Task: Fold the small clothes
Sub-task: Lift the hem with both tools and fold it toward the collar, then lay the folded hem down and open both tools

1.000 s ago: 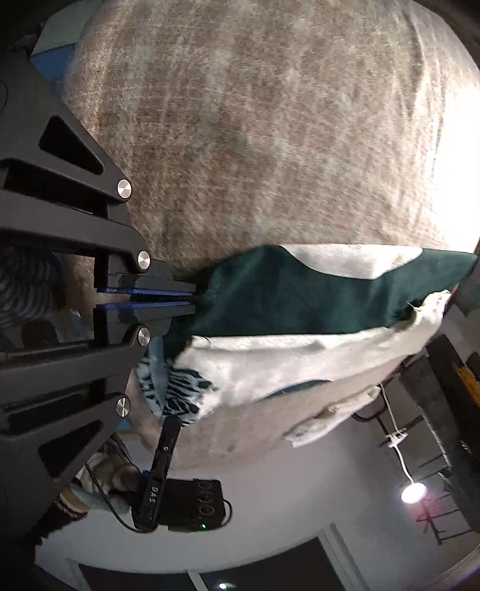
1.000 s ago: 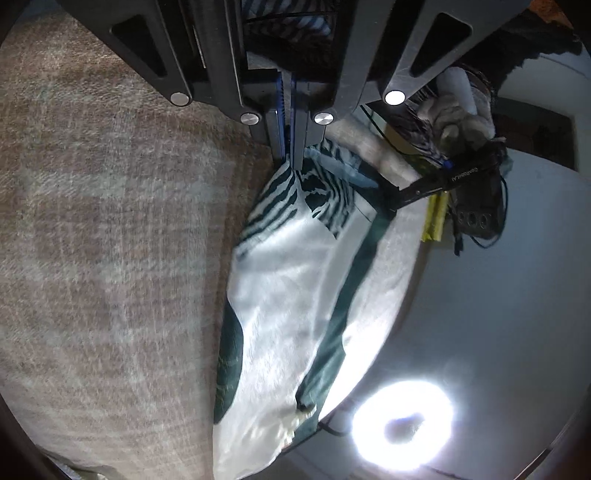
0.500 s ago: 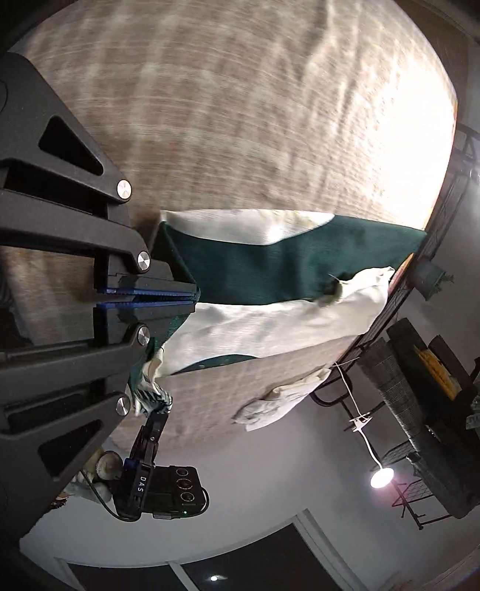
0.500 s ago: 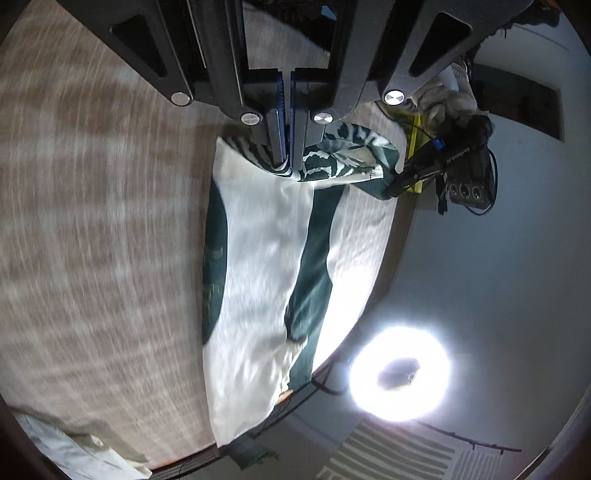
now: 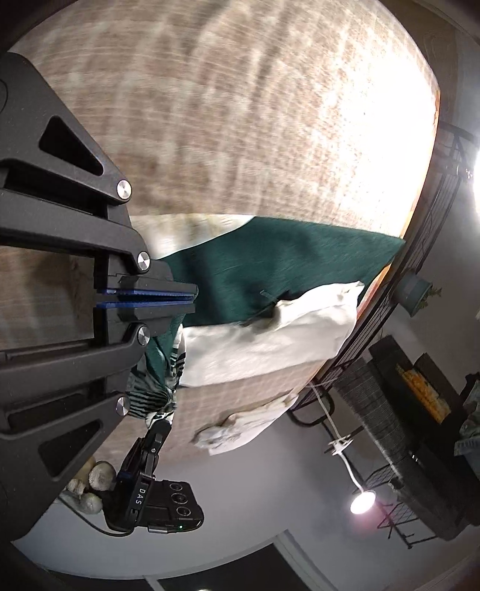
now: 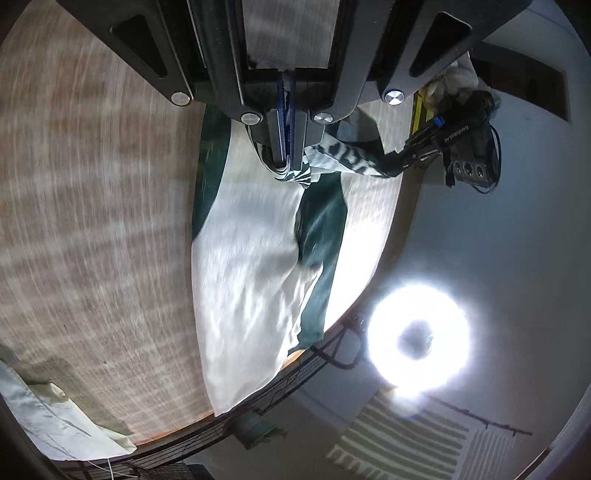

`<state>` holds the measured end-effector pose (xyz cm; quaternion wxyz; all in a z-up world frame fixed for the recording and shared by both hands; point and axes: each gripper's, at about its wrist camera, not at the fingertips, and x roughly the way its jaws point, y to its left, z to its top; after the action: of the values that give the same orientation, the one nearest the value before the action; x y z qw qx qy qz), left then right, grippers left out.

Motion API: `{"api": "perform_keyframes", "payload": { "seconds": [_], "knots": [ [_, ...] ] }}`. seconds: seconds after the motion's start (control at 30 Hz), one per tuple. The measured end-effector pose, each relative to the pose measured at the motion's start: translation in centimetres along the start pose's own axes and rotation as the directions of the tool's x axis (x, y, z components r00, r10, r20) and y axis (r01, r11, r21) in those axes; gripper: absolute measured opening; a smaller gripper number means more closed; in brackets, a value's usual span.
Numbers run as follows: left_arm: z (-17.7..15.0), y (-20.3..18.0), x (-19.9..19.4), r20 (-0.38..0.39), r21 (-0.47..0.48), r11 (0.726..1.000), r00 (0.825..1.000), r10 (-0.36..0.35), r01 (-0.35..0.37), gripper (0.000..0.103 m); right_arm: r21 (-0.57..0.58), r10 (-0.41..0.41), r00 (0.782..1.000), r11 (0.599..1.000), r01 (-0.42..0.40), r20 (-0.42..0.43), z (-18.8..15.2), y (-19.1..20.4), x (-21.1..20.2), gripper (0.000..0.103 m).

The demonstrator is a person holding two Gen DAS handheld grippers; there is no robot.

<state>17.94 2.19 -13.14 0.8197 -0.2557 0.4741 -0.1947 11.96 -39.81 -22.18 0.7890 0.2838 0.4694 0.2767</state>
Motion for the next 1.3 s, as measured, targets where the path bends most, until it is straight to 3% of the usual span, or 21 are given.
{"api": "perform_keyframes", "payload": {
  "seconds": [0.53,0.63,0.7,0.73,0.87,1.13,1.3],
  "knots": [
    [2.9,1.0,3.8,0.028,-0.008,0.995,0.995,0.100,-0.099,0.000,0.049,-0.053,0.998,0.998,0.051,0.027,4.5,-2.4,3.1,0.000],
    [3.3,1.4,3.8,0.034,-0.036,0.991,0.991,0.131,-0.130,0.006,0.024,-0.086,0.996,0.996,0.085,0.021,4.6,-1.8,3.2,0.005],
    [3.5,1.5,3.1,0.060,-0.047,0.991,0.990,0.127,-0.124,0.029,0.013,-0.095,0.995,0.995,0.095,0.029,4.6,-1.4,3.1,0.030],
    [3.6,1.5,2.8,0.077,-0.043,0.991,0.989,0.128,-0.125,0.032,0.004,-0.100,0.994,0.995,0.099,0.043,4.5,-1.2,2.6,0.034],
    [3.6,1.3,1.9,0.109,-0.002,0.988,0.983,0.151,-0.152,0.033,-0.028,-0.127,0.990,0.991,0.128,0.063,4.7,-0.6,2.3,0.034],
    [3.7,1.3,2.2,0.089,0.008,0.982,0.978,0.186,-0.188,0.033,-0.081,-0.203,0.977,0.975,0.207,0.059,4.9,0.1,2.5,0.034],
    [5.8,0.9,3.0,0.091,0.042,0.973,0.971,0.222,-0.226,0.033,-0.144,-0.269,0.959,0.949,0.280,0.089,6.6,0.7,2.8,0.040]
  ]
}}
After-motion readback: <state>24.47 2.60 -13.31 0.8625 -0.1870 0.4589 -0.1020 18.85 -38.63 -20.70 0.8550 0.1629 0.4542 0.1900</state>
